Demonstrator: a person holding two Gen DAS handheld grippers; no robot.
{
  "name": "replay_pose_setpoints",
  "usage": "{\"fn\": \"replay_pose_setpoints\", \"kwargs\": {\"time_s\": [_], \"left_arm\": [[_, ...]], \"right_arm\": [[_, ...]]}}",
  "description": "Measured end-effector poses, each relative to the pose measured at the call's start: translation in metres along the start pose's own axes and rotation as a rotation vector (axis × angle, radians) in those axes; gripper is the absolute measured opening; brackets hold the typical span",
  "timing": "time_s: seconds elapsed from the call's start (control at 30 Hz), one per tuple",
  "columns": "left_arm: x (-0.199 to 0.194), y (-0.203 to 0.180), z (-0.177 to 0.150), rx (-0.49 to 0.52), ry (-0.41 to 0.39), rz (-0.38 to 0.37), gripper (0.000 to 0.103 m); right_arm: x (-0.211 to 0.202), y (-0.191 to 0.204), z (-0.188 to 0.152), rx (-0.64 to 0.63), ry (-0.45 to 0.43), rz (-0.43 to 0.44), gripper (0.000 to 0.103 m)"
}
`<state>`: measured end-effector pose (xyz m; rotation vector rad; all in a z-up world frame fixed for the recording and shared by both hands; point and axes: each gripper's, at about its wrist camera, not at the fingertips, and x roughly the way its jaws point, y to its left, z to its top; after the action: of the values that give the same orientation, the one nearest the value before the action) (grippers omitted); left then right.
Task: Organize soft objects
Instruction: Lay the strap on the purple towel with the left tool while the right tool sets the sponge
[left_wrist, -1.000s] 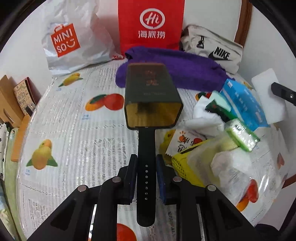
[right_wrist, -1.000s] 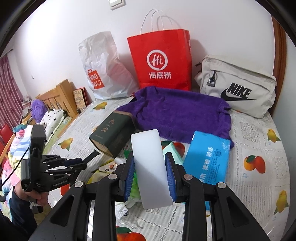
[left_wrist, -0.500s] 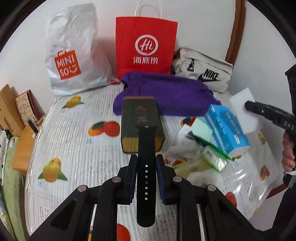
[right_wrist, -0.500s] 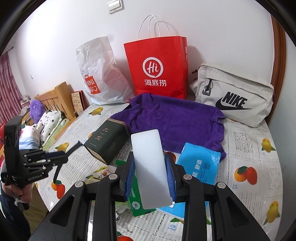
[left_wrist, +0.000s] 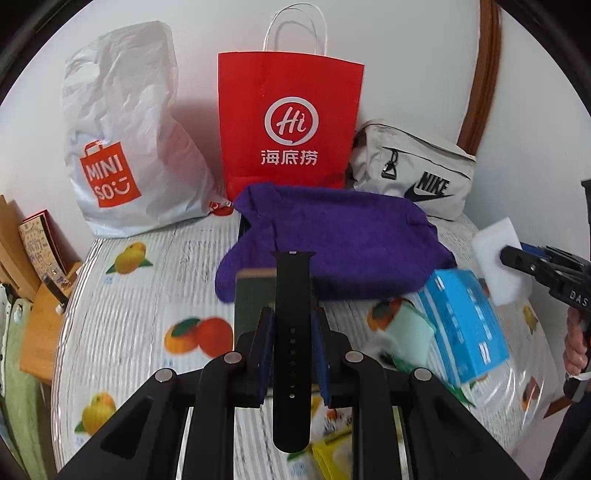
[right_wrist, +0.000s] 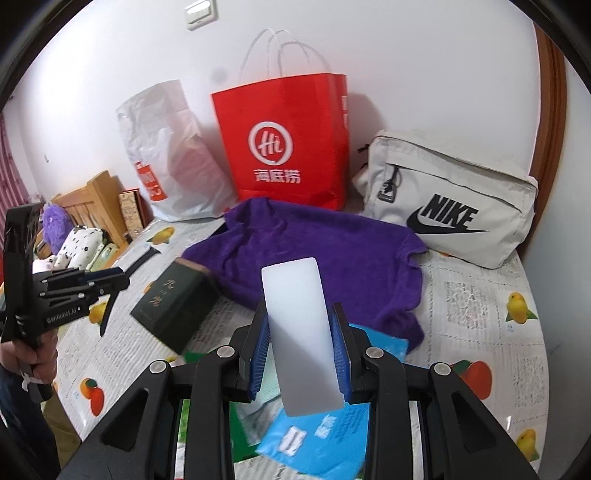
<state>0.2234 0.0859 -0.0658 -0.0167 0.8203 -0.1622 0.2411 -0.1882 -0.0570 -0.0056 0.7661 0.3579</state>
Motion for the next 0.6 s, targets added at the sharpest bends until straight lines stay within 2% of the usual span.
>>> {"fn": "replay_pose_setpoints", "kwargs": {"time_s": [0.3, 0.6], "left_arm": [[0.044, 0.007, 0.03, 0.003, 0.017, -0.016, 0.02], [0.084, 0.015, 0.054, -0.033, 0.049, -0.024, 0.02]], "right_arm": [[0.024, -0.033, 0.014, 0.033, 0.021, -0.052, 0.032], [0.076, -0.054, 0.037, 0.049, 0.05, -0.051, 0.032]]}}
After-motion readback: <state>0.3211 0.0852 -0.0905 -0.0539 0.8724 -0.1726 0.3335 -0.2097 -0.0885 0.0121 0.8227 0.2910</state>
